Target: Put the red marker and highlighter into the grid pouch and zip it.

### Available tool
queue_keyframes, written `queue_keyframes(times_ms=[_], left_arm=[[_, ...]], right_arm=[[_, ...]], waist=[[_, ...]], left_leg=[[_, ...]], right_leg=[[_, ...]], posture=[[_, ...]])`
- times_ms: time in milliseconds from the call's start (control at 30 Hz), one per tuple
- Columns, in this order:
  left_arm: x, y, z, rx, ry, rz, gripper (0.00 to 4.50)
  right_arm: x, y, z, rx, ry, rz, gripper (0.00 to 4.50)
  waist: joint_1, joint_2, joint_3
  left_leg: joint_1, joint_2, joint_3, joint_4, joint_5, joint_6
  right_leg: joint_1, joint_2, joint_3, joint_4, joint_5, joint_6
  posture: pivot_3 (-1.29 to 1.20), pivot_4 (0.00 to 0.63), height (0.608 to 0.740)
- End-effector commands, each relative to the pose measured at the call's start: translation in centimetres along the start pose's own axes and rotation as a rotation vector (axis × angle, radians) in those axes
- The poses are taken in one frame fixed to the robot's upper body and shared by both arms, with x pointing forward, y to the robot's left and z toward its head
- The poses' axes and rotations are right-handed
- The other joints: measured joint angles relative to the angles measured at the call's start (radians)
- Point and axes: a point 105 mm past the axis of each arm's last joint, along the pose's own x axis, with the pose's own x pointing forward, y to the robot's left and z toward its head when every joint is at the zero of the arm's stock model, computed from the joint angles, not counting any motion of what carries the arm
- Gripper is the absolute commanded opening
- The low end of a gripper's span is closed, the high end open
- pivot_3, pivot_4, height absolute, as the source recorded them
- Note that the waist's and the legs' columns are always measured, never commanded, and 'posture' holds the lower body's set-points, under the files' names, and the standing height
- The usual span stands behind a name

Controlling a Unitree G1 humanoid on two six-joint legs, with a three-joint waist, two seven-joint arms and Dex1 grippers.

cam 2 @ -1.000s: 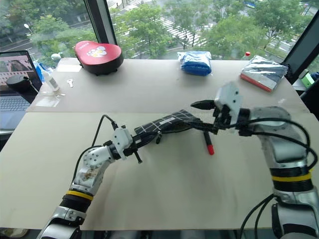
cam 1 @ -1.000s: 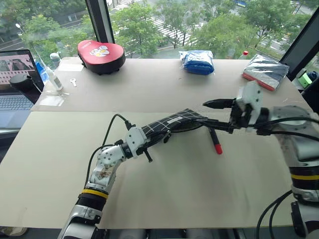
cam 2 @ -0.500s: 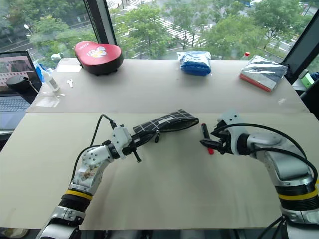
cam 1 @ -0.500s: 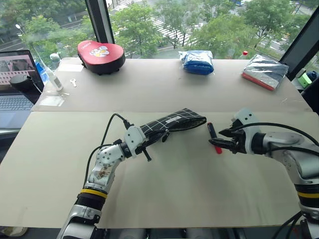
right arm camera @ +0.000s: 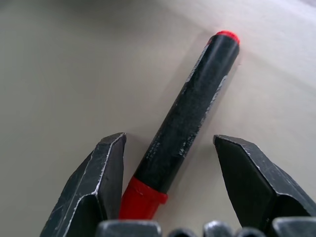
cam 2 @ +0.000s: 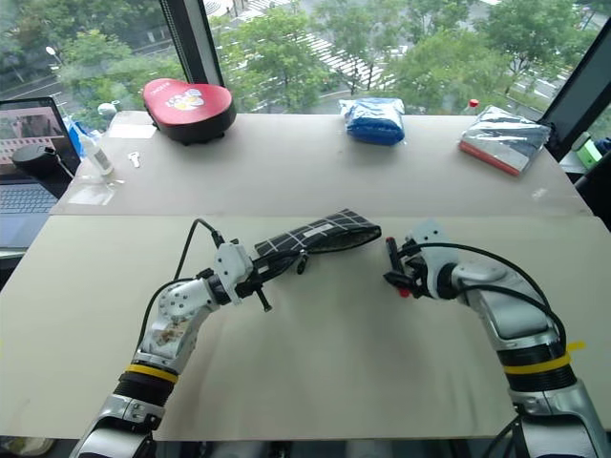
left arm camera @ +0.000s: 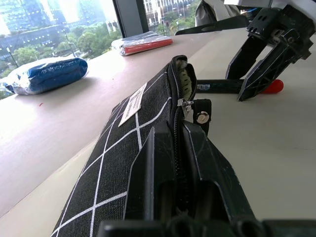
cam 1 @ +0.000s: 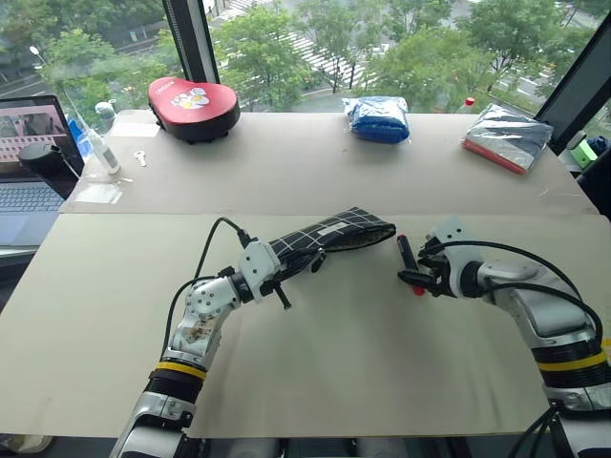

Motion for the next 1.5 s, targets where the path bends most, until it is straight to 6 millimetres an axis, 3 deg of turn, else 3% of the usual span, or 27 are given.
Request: queue_keyframes(times_ms=[33,167,333,433,567,700,767,833,900,967,1067,1233,1500], left_arm=[[0.2,0.4,1.3,0.031,-0.046,0.01,0.0],[0.1,0.4,1.4,0.032,-0.05,0.016,0.0],[0.1,0.3,1.4,0.033,-0.047,0.02,0.0],[0.2,0.3,1.4,0.033,-0.048,0.02,0.0],[0.3,0.4,1.5,0.034,-0.051,0.019,0.0],[0.3,0.4,1.5,0.033,-0.051,0.014,0.0],[0.3,0.4,1.4,0.032,-0.05,0.011,0.0],[0.3,0.4,1.4,0.031,-0.05,0.009,0.0],[0.4,0.4,1.4,0.03,-0.05,0.006,0.0],[0.4,0.3,1.4,0.029,-0.051,0.004,0.0],[0.5,0.3,1.4,0.028,-0.053,0.003,0.0],[0.6,0.3,1.5,0.027,-0.056,0.002,0.0],[0.7,0.2,1.4,0.029,-0.055,-0.003,0.0]], right_arm=[[0.5,-0.7,-0.3,-0.01,0.007,-0.04,3.16],[0.6,-1.0,-1.0,-0.013,0.013,-0.044,2.16],[0.4,-1.0,-1.7,-0.031,0.019,-0.039,0.55],[0.2,-1.3,-1.7,-0.033,0.012,-0.056,0.51],[-0.8,-4.0,0.2,-0.057,-0.065,-0.181,0.51],[-3.8,-6.9,4.8,-0.144,-0.222,-0.261,0.51],[-5.3,-7.3,6.6,-0.206,-0.27,-0.254,0.51],[-6.2,-6.4,7.7,-0.288,-0.306,-0.199,0.51],[-6.7,-4.0,8.1,-0.408,-0.323,-0.073,0.51],[-6.9,-0.7,7.6,-0.549,-0.318,0.079,0.51],[-6.9,2.1,6.0,-0.681,-0.268,0.21,0.51],[-5.6,2.2,5.1,-0.806,-0.207,0.177,0.51],[-4.0,1.8,5.6,-0.866,-0.204,0.151,0.51]], waist=[[-0.001,0.0,0.0],[0.0,0.0,0.0],[0.003,0.0,0.0],[0.005,0.0,0.0],[0.005,0.0,0.0],[0.003,0.001,0.001],[0.0,0.002,0.001],[0.0,0.002,0.001],[0.0,0.001,0.001],[0.0,0.001,0.001],[0.001,0.001,0.001],[0.003,0.001,0.001],[0.003,0.001,0.001]], left_leg=[[0.001,0.0,0.0,0.0,0.0,0.0],[0.004,0.0,0.0,0.0,-0.002,0.004],[0.006,0.0,0.0,0.0,-0.002,0.004],[0.009,0.0,-0.001,0.0,-0.003,0.004],[0.011,0.0,-0.001,0.0,-0.004,0.006],[0.01,-0.001,-0.001,0.0,-0.003,0.005],[0.01,-0.001,0.0,-0.001,-0.003,0.004],[0.01,0.0,0.0,-0.002,-0.002,0.004],[0.01,0.001,-0.001,-0.003,-0.003,0.005],[0.01,0.002,-0.001,-0.003,-0.003,0.005],[0.01,0.002,-0.001,-0.002,-0.004,0.007],[0.01,0.001,-0.001,0.0,-0.005,0.009],[0.01,0.001,-0.001,-0.001,-0.002,0.003]], right_leg=[[0.001,0.0,0.0,0.0,0.0,0.0],[0.003,0.0,0.0,0.0,0.0,0.0],[0.005,0.0,0.0,0.0,0.0,0.0],[0.009,0.0,0.0,0.0,0.0,0.0],[0.012,0.0,-0.001,-0.001,0.0,0.0],[0.01,0.0,0.0,-0.001,0.0,0.0],[0.009,0.0,0.0,-0.001,0.0,0.0],[0.008,0.001,0.0,-0.001,0.0,0.0],[0.009,0.001,-0.001,-0.001,0.0,0.0],[0.009,0.002,-0.001,-0.001,0.0,0.0],[0.01,0.002,-0.001,-0.001,0.0,0.0],[0.011,0.0,0.0,-0.002,-0.001,0.001],[0.01,0.0,0.0,-0.002,-0.001,0.001]], posture=[[0.0,0.15,0.74],[0.0,0.15,0.74],[0.0,0.15,0.74],[0.0,0.15,0.74],[0.0,0.15,0.74],[0.0,0.15,0.74],[0.0,0.15,0.74],[0.0,0.15,0.74],[0.0,0.15,0.74],[0.0,0.15,0.74],[0.0,0.15,0.74],[0.0,0.15,0.74],[0.0,0.15,0.74]])
